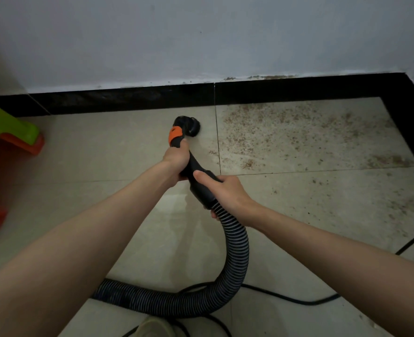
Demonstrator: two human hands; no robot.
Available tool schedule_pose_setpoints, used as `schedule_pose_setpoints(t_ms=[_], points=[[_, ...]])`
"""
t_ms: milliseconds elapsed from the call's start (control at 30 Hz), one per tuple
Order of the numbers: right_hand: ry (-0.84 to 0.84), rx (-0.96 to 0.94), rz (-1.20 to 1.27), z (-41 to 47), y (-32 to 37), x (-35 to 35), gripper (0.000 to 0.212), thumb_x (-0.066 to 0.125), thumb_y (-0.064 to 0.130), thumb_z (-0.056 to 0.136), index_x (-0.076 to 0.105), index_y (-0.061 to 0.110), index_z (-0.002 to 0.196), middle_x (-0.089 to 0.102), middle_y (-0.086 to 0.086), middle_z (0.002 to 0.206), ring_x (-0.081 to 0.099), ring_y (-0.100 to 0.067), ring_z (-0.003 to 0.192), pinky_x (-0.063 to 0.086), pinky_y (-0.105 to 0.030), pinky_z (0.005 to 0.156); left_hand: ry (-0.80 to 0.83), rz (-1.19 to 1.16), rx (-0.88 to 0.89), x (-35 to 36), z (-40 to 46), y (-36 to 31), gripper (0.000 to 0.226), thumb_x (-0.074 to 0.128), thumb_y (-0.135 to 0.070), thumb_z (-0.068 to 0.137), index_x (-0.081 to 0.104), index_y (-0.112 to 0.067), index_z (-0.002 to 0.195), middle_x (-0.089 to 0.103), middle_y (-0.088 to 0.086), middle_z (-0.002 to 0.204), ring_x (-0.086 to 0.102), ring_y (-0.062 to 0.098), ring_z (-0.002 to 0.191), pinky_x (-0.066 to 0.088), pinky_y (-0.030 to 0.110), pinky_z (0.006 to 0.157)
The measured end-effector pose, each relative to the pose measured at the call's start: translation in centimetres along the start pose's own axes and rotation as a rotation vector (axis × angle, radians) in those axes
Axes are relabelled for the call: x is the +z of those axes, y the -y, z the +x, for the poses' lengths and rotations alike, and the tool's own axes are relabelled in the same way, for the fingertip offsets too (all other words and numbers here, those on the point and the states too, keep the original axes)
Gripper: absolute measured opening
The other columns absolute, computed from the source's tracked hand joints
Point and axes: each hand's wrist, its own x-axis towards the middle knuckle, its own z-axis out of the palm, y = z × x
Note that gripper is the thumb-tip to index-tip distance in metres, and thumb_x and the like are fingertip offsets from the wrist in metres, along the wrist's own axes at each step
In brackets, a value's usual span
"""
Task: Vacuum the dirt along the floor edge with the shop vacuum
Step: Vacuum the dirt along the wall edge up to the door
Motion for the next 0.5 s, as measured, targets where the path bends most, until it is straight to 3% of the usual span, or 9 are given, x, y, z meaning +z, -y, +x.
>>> schedule_pose_setpoints(t_ms=[67,133,367,500], points=[[0.076,-0.005,0.018,0.4,0.0,0.0,0.051,0.065,0.051,0.085,0.064,0.000,0.092,0.061,-0.014,0.069,0.054,-0.015,0.039,0.044,-0.023,0.040,-0.071,-0.011,-0.012,-0.5,0.1,0.2,0.049,0.035,-0.042,0.100,0.037,-0.005,0.133,0.056,0.015,0.112,0.057,0.031,0.105,0.052,0.045,0.089],[0.126,-0.005,0.024,0.6,0.2,0.1,0.048,0.064,0.048,0.088,0.062,0.000,0.091,0.060,-0.014,0.067,0.053,-0.013,0.037,0.043,-0.022,0.039,-0.126,-0.013,-0.028,-1.0,0.1,0.5,0.052,0.036,-0.043,0.100,0.034,-0.006,0.137,0.054,0.016,0.122,0.056,0.033,0.108,0.052,0.045,0.087],[0.177,0.019,0.078,-1.1,0.1,-0.7,0.042,0.062,0.046,0.089,0.060,0.005,0.085,0.059,-0.012,0.065,0.057,-0.013,0.040,0.044,-0.022,0.040,-0.148,0.005,-0.020,-0.5,-1.5,0.8,0.050,0.038,-0.041,0.099,0.037,-0.005,0.134,0.053,0.014,0.115,0.057,0.031,0.100,0.052,0.040,0.075],[0.127,0.019,0.042,-2.6,-1.1,-1.6,0.043,0.061,0.049,0.089,0.061,0.005,0.087,0.059,-0.012,0.068,0.056,-0.014,0.043,0.045,-0.023,0.042,-0.083,0.009,0.010,0.5,-2.3,2.1,0.052,0.039,-0.043,0.098,0.038,-0.004,0.133,0.055,0.016,0.122,0.058,0.032,0.105,0.053,0.042,0.086]])
